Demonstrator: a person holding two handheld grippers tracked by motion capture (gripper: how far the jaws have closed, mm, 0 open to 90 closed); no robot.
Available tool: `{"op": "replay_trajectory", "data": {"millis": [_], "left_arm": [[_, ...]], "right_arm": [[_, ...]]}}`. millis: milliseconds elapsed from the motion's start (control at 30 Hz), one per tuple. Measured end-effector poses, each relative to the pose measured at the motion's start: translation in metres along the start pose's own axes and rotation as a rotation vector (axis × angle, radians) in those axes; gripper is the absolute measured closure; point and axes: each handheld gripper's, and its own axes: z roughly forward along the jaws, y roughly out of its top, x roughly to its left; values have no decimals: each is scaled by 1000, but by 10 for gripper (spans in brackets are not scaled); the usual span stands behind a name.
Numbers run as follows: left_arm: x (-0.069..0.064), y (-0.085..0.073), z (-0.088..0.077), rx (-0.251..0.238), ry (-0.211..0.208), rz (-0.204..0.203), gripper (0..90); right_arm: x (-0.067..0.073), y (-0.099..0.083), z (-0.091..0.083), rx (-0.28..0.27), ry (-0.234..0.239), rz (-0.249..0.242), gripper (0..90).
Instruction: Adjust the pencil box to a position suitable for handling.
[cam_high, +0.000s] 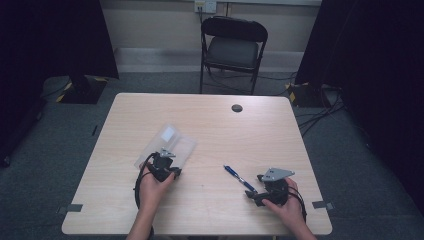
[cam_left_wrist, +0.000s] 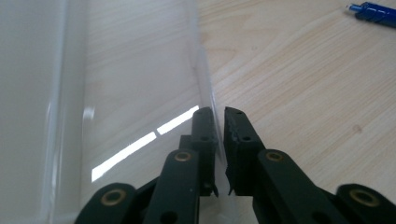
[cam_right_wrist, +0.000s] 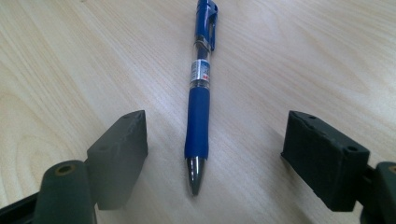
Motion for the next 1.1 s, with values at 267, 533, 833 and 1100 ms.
{"op": "replay_trajectory", "data": {"millis": [267,533,833,1100], "left_arm": [[-8,4,7,-19,-10,13,819],[-12,10,13,-17,0,21,847],[-25,20,25,-26,-30,41,853],[-29,29,34,-31,-19,68,852]], "right_arm": [[0,0,0,-1,2,0,210],[0,0,0,-1,2,1,210],[0,0,0,-2,1,-1,210],[0,0,0,-2,1,-1,210]]}}
